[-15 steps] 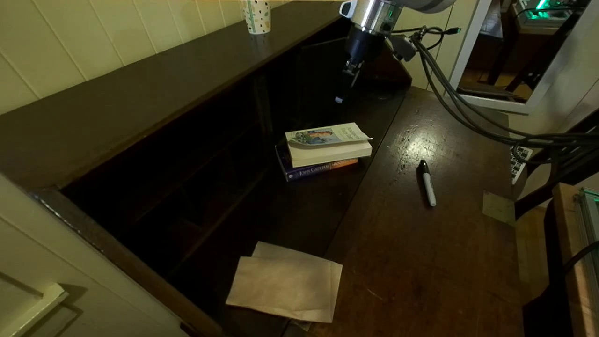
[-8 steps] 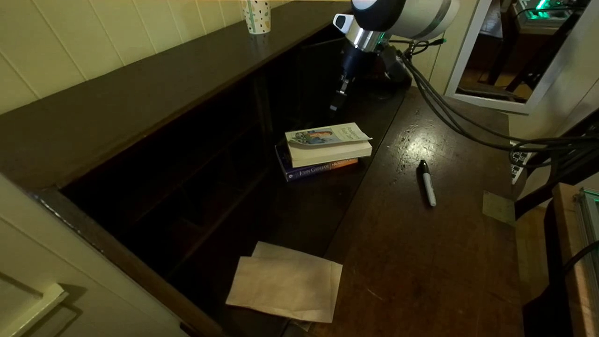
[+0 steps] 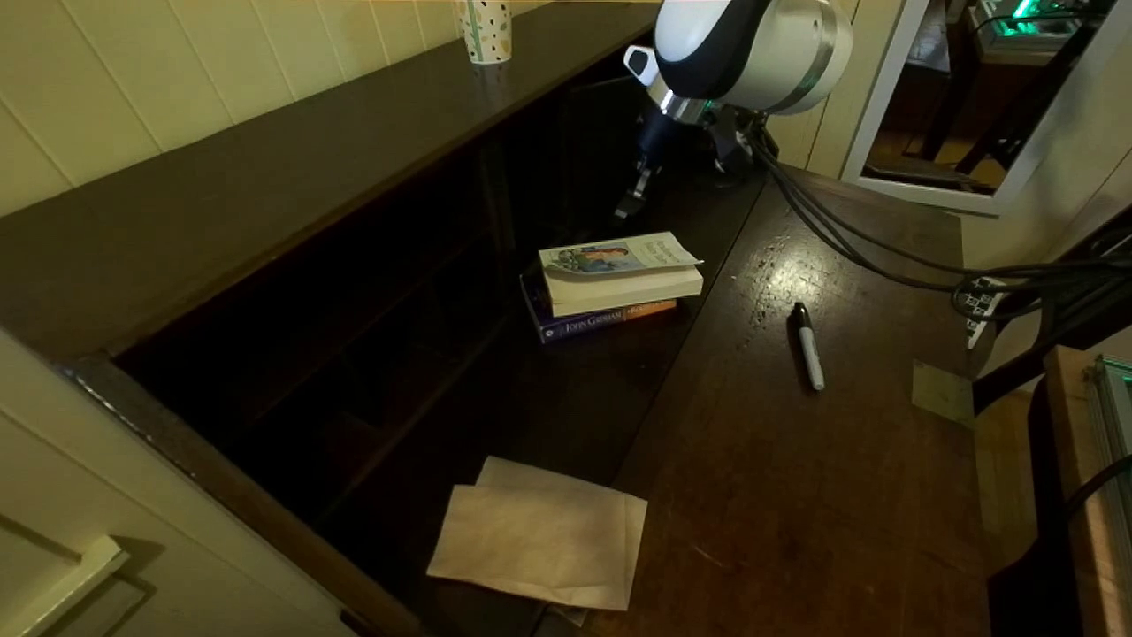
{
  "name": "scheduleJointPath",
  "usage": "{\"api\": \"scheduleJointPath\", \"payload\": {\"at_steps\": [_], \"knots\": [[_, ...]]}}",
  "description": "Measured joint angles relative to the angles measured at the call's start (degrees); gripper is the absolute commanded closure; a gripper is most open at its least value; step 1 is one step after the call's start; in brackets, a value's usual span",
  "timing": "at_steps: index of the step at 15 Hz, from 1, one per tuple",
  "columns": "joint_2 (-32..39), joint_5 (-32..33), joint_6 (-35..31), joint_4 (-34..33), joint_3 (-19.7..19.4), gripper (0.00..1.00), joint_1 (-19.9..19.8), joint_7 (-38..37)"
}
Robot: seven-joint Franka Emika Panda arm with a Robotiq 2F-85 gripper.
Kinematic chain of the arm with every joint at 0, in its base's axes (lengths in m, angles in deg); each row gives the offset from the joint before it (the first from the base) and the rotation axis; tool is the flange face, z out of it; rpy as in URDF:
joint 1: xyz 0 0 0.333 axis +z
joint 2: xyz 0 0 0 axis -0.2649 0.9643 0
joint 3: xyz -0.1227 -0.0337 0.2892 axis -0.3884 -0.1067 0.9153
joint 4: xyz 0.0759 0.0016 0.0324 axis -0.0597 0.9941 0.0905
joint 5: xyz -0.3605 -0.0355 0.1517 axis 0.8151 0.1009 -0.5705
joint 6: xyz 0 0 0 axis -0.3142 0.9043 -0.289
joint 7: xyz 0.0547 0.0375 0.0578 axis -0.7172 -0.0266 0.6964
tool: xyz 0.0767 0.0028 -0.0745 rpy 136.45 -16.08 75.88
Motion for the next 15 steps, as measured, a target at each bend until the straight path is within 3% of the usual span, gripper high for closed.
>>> {"api": "scheduleJointPath", "payload": {"at_steps": [8,15], "knots": [[3.9,-1.8,-2.1,-1.9,4.6,1.0,-3.9,3.9],[6.6,-2.4,2.6,-5.4,9.7,1.0,-8.8,4.4]]}}
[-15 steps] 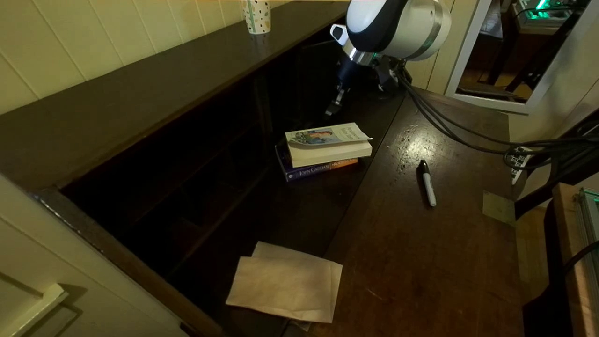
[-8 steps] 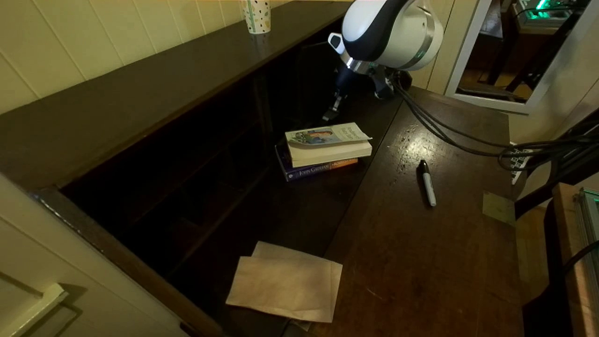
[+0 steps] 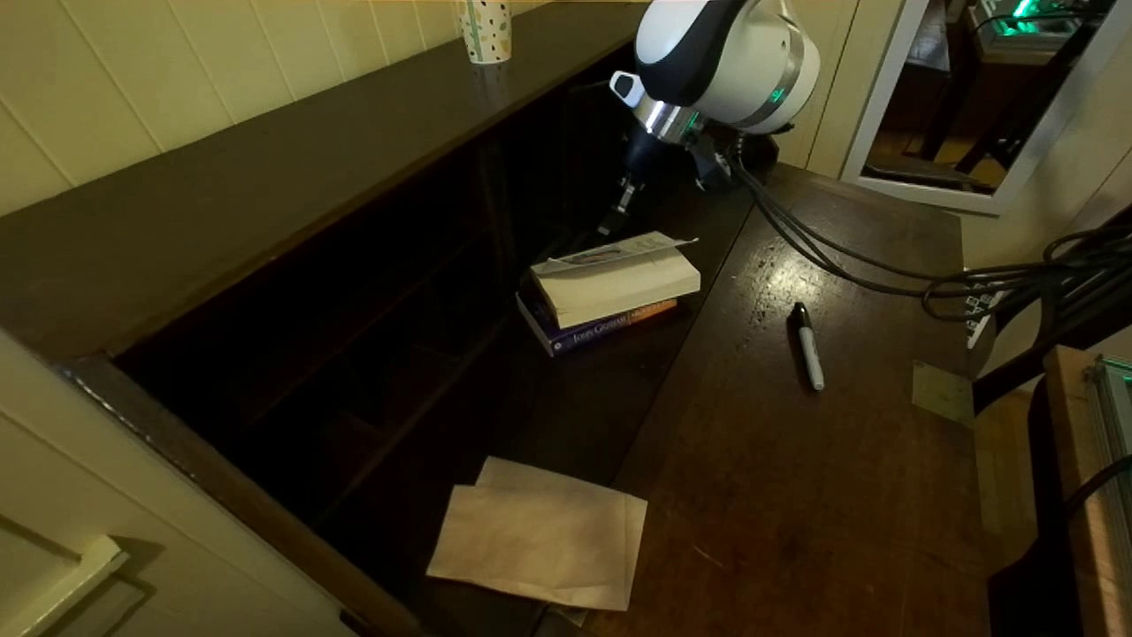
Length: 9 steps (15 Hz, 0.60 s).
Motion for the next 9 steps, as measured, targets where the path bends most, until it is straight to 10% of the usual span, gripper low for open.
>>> {"api": "scheduleJointPath", "payload": {"at_steps": [9], "knots": [[0.2,-0.4,1.3,-1.4,0.1,1.0,-0.3,0.5]]}}
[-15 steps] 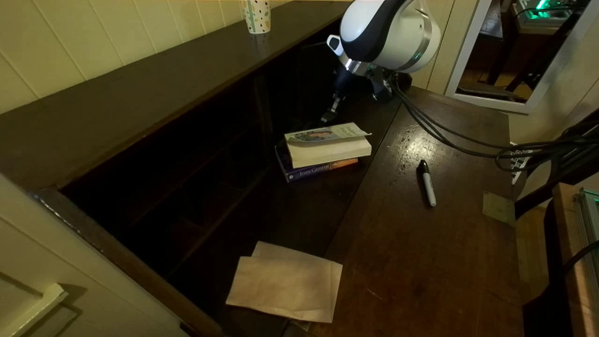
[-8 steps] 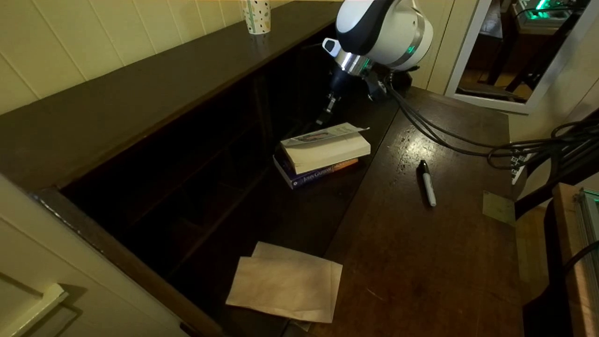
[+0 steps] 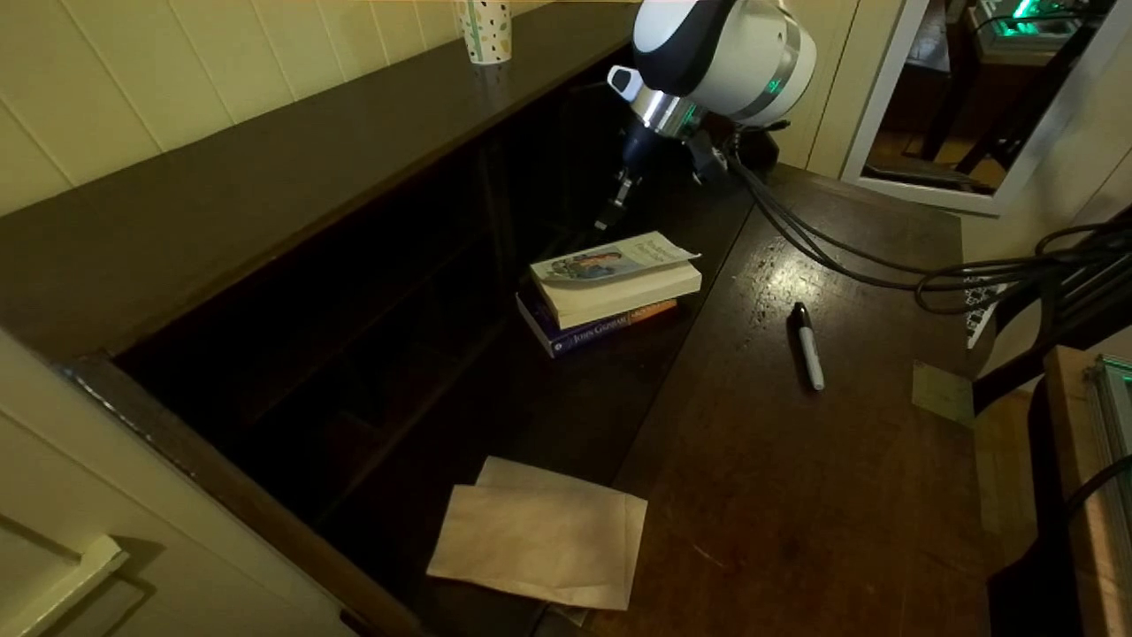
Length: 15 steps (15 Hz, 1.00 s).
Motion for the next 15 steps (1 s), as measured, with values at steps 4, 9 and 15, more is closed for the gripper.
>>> {"api": "scheduleJointPath", "payload": {"at_steps": [4,9,15], "knots": [[0.1,-1.3,-2.0,0.0,0.3,1.0,0.0,0.9],[2.0,-1.3,-0.8,0.0,0.3,1.0,0.1,0.9],[3.0,-1.3,7.0,-2.3,-0.1,1.0,0.1,0.5]]}}
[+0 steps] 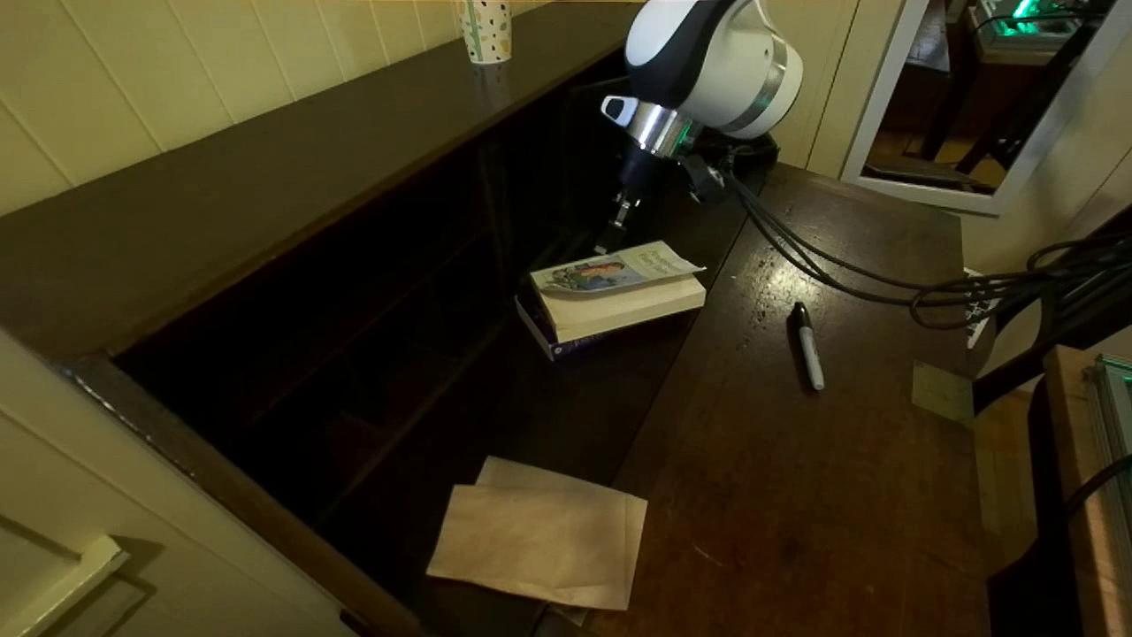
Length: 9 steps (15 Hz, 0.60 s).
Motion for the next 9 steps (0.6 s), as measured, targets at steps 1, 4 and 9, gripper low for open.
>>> {"api": "scheduleJointPath", "payload": {"at_steps": [1,4,9], "knots": [[0.0,0.0,2.6,-0.5,-0.1,1.0,0.1,-0.2],[0.0,0.0,10.3,-2.2,-1.1,1.0,0.9,-1.1],[0.2,0.0,18.4,-4.0,-4.3,1.0,4.3,-4.1]]}}
